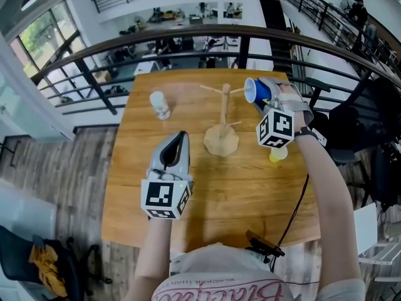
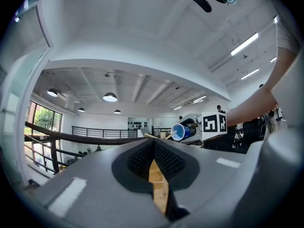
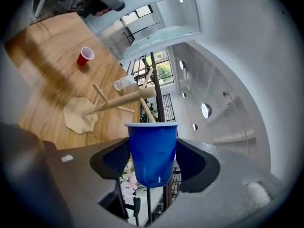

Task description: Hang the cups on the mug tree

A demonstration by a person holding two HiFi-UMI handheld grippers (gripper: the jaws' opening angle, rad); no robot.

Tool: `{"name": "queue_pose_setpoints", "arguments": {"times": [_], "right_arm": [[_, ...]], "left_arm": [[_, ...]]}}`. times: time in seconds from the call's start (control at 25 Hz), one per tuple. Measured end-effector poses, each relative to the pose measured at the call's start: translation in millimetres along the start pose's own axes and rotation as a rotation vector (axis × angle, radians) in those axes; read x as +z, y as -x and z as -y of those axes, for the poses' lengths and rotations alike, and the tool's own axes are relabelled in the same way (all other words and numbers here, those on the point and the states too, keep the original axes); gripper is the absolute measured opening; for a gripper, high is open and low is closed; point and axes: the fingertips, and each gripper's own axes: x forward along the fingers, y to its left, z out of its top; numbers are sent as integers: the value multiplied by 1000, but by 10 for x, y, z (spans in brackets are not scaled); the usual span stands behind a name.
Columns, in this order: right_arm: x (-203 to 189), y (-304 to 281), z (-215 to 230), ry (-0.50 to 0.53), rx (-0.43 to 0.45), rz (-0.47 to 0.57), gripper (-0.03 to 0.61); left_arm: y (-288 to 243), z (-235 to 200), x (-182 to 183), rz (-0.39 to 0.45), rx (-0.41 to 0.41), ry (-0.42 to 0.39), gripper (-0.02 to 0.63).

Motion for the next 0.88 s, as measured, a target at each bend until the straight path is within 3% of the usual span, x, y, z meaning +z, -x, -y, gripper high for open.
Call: {"name": "queue_pose_setpoints", "arguments": {"times": [0.68, 0.88], "right_arm": [[318, -173, -234, 643, 17, -76, 287], [317, -176, -312, 715, 15, -88, 287]], "left_arm": [[83, -104, 18, 8, 32, 11, 14], [124, -130, 27, 13, 45, 16, 14]]}}
